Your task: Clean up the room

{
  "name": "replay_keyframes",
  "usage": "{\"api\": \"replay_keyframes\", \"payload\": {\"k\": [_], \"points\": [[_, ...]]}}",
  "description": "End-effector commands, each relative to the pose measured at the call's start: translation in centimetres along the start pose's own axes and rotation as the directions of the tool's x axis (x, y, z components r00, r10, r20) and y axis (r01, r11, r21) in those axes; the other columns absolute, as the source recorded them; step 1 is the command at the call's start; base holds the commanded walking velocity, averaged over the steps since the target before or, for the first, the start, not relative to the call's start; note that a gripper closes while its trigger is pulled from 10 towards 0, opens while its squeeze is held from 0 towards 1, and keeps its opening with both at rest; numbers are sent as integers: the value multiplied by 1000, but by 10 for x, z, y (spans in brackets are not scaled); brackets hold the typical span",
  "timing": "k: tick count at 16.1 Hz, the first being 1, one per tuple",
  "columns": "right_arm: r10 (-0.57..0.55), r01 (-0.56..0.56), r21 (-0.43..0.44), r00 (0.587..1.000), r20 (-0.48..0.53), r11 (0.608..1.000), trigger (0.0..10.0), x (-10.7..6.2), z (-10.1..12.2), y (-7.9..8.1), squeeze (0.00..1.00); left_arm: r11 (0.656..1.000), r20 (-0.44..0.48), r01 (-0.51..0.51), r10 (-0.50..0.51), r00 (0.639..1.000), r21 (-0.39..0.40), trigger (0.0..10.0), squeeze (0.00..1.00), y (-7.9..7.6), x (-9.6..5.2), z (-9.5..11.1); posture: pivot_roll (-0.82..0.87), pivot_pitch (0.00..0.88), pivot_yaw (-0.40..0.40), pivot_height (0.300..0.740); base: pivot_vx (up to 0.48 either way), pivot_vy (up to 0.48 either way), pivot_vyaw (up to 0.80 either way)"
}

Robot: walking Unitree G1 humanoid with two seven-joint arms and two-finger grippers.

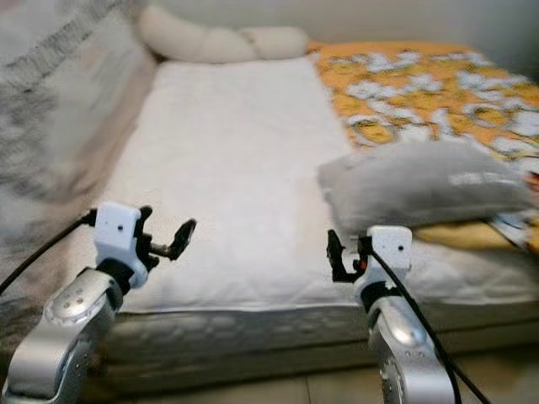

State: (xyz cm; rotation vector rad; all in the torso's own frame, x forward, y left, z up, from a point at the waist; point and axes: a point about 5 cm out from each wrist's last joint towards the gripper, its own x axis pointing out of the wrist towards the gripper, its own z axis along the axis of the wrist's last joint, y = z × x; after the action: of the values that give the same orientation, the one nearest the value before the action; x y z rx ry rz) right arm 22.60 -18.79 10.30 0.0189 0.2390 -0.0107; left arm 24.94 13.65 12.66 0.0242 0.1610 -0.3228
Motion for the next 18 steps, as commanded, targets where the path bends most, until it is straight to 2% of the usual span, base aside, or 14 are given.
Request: {"api": "replay_keyframes", "payload": {"k": [1, 3, 5, 16, 18], "points": [[7, -7, -7, 1000, 6, 1000, 10000, 3, 2, 2, 0, 1000, 3, -8, 8, 1000, 17, 10000, 0, 3, -1, 2, 18, 0, 1, 740, 285, 0, 800], [13, -13, -12, 1000, 6, 1000, 10000, 5, 3, 4, 0, 1000, 4, -9, 9, 1000, 16, 10000, 0, 3, 0, 2, 21, 0, -1, 740, 283, 0, 800], [-10, 10, 27, 1000, 14, 1000, 10000, 7, 3, 1, 0, 1000, 5, -11, 10, 1000, 14, 10000, 0, 3, 1, 2, 23, 0, -2, 740, 289, 0, 0], [-13, 13, 18, 1000, 12, 1000, 10000, 13, 5, -1, 0, 1000, 2, -15, 15, 1000, 8, 10000, 0, 1, 5, 3, 18, 0, 3, 740, 288, 0, 0], [-18, 18, 19, 1000, 8, 1000, 10000, 13, 4, -3, 0, 1000, 5, -24, 24, 1000, 9, 10000, 0, 0, 6, 3, 30, 0, -4, 740, 0, 0, 0]]}}
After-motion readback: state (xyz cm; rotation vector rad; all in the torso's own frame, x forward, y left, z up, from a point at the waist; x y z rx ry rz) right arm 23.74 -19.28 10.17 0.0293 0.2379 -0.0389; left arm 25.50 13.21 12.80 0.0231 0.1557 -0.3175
